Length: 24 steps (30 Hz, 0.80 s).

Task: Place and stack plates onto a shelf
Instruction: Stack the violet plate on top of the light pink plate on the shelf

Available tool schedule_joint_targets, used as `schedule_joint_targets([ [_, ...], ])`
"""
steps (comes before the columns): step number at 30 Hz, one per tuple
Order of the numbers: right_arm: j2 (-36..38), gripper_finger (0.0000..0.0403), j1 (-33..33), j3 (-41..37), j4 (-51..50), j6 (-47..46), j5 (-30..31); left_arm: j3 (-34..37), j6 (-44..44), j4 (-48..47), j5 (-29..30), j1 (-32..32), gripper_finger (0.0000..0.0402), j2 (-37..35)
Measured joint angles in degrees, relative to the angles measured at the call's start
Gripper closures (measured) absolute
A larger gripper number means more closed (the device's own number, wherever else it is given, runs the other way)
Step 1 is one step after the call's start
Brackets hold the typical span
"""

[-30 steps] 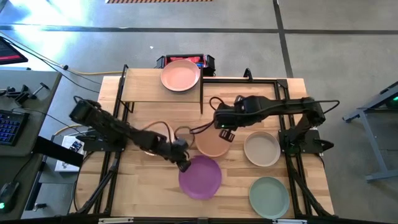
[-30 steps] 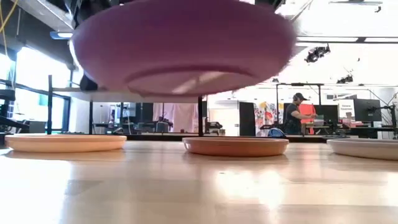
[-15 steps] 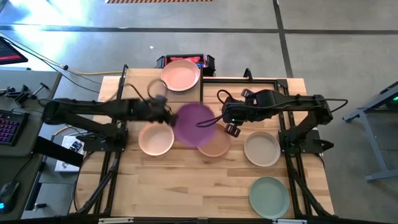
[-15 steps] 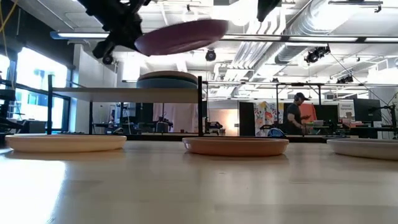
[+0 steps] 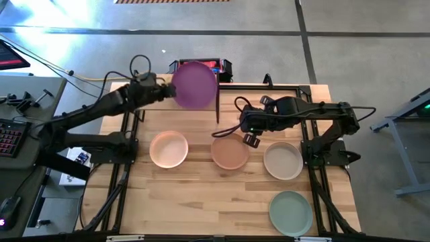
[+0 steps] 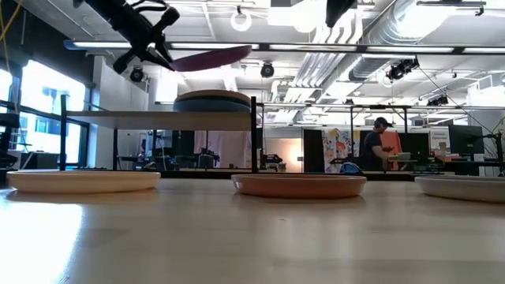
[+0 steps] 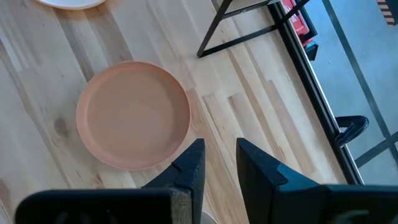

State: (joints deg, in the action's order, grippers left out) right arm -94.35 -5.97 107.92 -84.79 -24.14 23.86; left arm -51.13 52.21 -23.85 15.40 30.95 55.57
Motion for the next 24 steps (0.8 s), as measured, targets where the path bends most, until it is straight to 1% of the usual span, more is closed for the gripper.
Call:
schedule_joint_targets([
  [4,0.0,0.0334,0.0,0.0,0.0,-0.4,0.0,0.0,-0.4,0.9,-2.7,5.0,0.0399,0.5],
  [8,0.0,0.0334,0.0,0.0,0.7,-0.4,0.0,0.0,-0.4,1.3,-6.8,9.4,0.0398,1.8],
  [13,0.0,0.0334,0.0,0.0,2.4,-0.4,0.1,0.0,-0.4,1.6,-12.5,12.7,0.0398,4.5],
  [15,0.0,0.0334,0.0,0.0,2.8,-0.4,0.1,-0.5,-0.8,1.1,-13.8,13.5,0.0398,5.5],
  [17,0.0,0.0334,0.0,0.0,2.8,-0.5,0.2,-2.2,-2.7,1.0,-14.5,14.2,0.0397,6.3],
  [20,0.0,0.0334,0.0,0.0,2.8,-1.7,1.0,-6.9,-5.9,0.5,-15.0,15.3,0.0397,7.5],
  [24,0.0,0.0334,0.0,0.0,2.8,-2.6,1.3,-14.8,-11.8,-7.7,-14.7,16.6,0.0397,10.2],
])
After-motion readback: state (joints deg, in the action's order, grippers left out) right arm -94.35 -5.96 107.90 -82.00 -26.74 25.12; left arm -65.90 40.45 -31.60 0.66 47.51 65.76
